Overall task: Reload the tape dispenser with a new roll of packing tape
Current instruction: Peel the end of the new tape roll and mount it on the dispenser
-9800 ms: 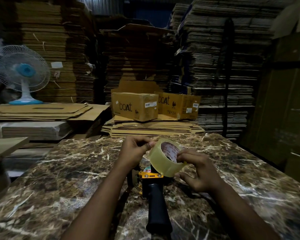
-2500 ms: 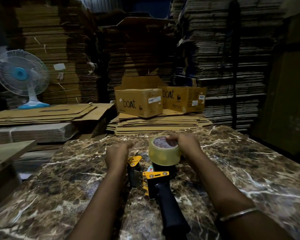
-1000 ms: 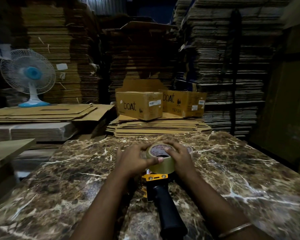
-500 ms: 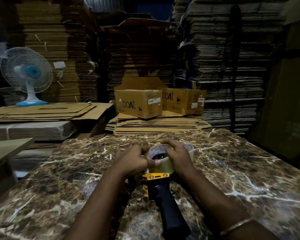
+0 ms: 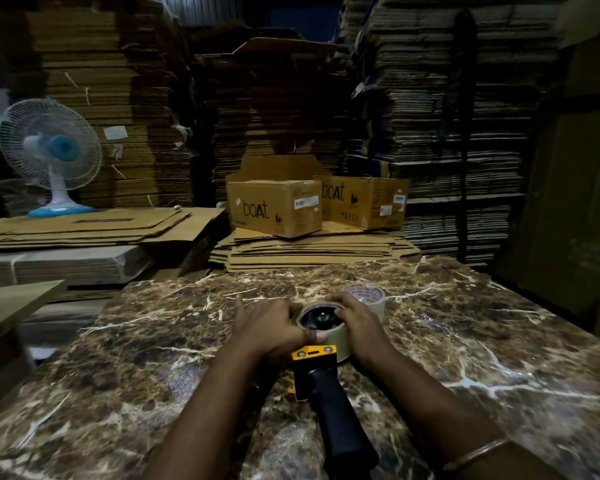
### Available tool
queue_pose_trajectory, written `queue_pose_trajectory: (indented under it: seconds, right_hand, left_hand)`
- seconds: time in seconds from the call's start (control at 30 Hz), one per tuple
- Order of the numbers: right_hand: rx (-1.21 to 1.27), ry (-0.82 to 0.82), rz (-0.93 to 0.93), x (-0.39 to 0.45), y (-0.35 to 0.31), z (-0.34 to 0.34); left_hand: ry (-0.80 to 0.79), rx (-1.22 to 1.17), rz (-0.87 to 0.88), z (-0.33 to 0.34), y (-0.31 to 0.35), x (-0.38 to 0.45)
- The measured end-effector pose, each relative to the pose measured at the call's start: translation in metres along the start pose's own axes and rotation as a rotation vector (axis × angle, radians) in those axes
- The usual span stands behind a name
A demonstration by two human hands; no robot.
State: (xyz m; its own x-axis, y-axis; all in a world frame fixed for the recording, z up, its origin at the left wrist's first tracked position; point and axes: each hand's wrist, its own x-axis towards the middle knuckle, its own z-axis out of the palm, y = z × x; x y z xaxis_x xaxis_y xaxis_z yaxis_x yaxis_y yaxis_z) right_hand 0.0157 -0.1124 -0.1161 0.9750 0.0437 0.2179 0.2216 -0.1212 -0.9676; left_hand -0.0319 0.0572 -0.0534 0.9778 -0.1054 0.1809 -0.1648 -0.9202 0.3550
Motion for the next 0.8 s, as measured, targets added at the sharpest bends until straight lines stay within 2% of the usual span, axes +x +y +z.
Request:
queue_pose_trajectory:
  seconds: [0.2,0.33,0.4,0.5,0.6,0.67,0.8]
  right_hand:
    - [-0.094,0.004,0.013,-0.003,0.0,-0.001]
    - [-0.193,0.035,-0.051,-0.006,-0.002,0.0]
    - [-0.239,0.035,-0.08,-0.006,-0.002,0.0]
    - [-0.345,0.001,-0.104,-0.005,-0.003,-0.005]
    - [-0.431,0.009,-0.118,-0.007,-0.01,-0.008]
    - [-0.48,0.066,-0.143,-0.009,-0.016,-0.01]
    - [-0.567,0.166,-0.231,-0.016,-0.033,-0.009]
  left_hand:
    - [-0.04,0.03,-0.027,0.001,0.0,0.001]
    - [-0.042,0.012,0.0,0.006,-0.006,0.0]
    - [0.022,-0.194,0.008,0.012,-0.011,0.0]
    - [0.184,-0.668,-0.012,0.019,-0.017,0.002]
    - [0.328,-1.032,-0.01,0.017,-0.013,0.002]
    - [0.447,-1.168,-0.037,0.016,-0.014,0.004]
    - [0.619,-1.274,-0.07,0.023,-0.02,0.008]
